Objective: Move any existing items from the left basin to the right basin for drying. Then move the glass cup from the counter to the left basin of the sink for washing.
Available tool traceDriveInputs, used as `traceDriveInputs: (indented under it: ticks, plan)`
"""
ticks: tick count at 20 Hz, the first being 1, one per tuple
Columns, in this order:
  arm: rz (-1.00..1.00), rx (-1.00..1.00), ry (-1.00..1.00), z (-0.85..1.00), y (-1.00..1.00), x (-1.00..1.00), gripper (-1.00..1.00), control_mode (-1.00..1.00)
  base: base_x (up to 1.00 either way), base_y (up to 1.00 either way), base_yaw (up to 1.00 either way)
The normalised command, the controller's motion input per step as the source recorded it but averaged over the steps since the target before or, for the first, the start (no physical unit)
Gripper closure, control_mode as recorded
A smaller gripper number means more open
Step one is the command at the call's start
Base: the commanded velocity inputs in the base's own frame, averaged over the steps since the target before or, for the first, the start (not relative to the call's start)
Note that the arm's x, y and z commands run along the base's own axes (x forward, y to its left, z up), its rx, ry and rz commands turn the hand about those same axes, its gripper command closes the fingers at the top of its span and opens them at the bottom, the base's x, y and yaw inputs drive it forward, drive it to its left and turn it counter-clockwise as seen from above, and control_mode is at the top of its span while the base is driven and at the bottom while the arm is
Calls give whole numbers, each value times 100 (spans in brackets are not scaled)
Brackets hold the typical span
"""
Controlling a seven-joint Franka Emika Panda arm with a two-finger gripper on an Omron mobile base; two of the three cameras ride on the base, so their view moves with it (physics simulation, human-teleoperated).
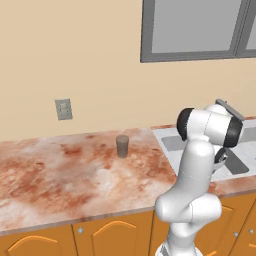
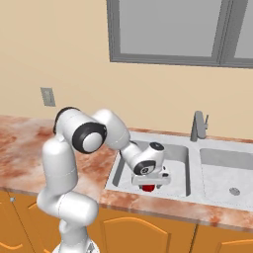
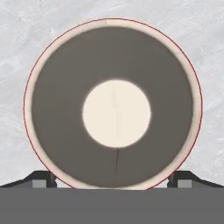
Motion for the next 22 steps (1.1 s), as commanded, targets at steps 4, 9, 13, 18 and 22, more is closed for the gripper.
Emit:
traceDriveInputs:
  ticks: [4,9,13,18,22]
  plan:
    - [0,1,0,-2,-3,5,-100,-100,0,0,0]
    - [0,1,0,-3,-10,0,-100,-100,0,0,0]
    - [0,1,0,-11,0,-4,-100,-100,0,0,0]
    - [0,0,8,-22,16,-1,100,-100,0,0,0]
    - [0,0,5,-9,8,0,100,-100,0,0,0]
